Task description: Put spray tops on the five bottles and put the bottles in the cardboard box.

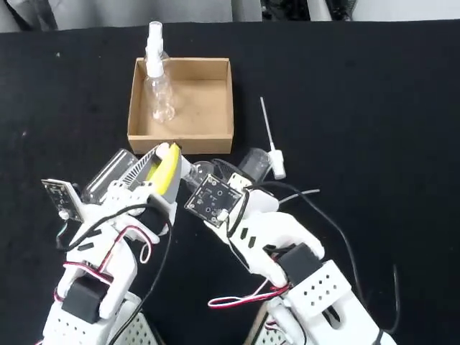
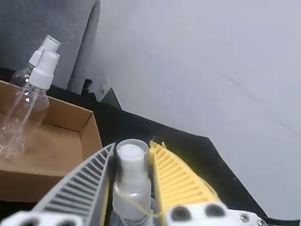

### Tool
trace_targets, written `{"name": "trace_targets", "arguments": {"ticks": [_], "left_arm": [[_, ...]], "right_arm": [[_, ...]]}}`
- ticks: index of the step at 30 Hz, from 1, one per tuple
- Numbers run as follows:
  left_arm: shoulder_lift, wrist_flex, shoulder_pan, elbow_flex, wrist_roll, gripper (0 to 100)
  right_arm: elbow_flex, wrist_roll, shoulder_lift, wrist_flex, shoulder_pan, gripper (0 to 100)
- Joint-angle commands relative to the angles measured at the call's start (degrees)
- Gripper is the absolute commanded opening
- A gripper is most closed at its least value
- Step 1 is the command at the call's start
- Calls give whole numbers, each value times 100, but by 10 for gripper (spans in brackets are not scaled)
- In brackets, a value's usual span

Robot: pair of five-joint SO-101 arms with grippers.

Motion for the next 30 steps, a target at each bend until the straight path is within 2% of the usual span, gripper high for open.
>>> {"name": "trace_targets", "arguments": {"ticks": [1, 24, 26, 30], "left_arm": [[26, 70, 127, 13, -79, 30], [26, 79, 119, 4, -88, 31], [26, 176, 119, -40, -79, 67], [26, 1029, 180, -409, -26, 208]], "right_arm": [[-48, 0, -119, -202, -53, 46], [-48, 26, -119, -202, -44, 46], [-48, 26, -119, -202, -44, 46], [-48, 26, -119, -202, -44, 46]]}}
